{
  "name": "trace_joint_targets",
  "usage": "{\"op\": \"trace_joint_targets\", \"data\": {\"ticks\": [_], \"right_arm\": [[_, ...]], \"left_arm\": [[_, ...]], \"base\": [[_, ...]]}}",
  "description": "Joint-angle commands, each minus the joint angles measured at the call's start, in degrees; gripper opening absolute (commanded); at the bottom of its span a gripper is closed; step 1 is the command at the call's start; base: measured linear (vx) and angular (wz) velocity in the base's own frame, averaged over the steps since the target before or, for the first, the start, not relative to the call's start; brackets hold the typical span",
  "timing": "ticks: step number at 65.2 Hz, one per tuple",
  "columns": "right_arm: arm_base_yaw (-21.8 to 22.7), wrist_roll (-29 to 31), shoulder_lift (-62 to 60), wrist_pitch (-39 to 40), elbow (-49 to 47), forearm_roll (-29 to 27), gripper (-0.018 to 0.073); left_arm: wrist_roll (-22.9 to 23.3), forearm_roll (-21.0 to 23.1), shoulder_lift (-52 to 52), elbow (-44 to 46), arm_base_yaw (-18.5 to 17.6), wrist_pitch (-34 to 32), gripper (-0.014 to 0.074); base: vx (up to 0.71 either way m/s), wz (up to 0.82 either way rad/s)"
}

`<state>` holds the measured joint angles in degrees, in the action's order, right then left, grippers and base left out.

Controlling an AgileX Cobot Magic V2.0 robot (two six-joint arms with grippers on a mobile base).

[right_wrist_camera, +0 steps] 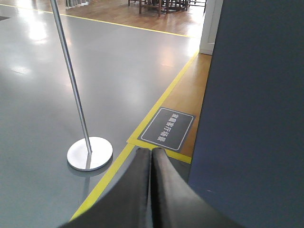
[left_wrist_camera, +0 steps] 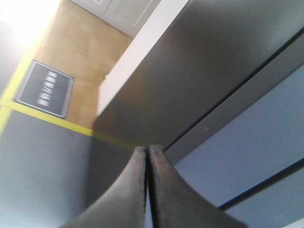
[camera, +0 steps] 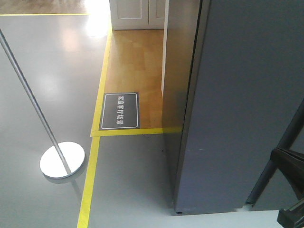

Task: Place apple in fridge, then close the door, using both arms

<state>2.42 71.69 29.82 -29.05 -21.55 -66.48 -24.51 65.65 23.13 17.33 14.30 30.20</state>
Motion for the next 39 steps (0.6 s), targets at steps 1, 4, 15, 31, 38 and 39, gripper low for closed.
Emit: {"op": "trace_joint_targets", "data": {"ticks": [1, 4, 15, 31, 38, 39], "right_arm": [[0.3, 0.7, 0.2, 0.9, -1.5, -2.2, -0.0003], [0.3, 0.7, 0.2, 0.9, -1.5, -2.2, -0.0003], [0.3, 0.7, 0.2, 1.0, -1.5, -2.2, -0.0003], [0.3, 0.7, 0.2, 1.0, -1.5, -2.2, -0.0003], [0.3, 0.7, 0.2, 0.9, -1.5, -2.2, -0.0003], [0.3, 0.7, 0.2, 1.0, -1.5, -2.2, -0.0003]], "left_arm": [[4.1, 7.7, 0.2, 1.5, -0.2, -1.4, -0.0006], [6.0, 11.2, 0.2, 1.5, -0.2, -2.2, -0.0006], [8.4, 23.5, 0.2, 1.5, -0.2, -4.1, -0.0006], [14.2, 36.3, 0.2, 1.4, -0.2, -3.6, -0.0006], [16.1, 36.3, 0.2, 0.1, -0.2, -3.8, -0.0006], [15.8, 36.2, 0.2, -0.2, -0.2, -3.9, -0.0006]], "base": [[0.00, 0.00], [0.00, 0.00], [0.00, 0.00], [0.00, 0.00], [0.00, 0.00], [0.00, 0.00]]}}
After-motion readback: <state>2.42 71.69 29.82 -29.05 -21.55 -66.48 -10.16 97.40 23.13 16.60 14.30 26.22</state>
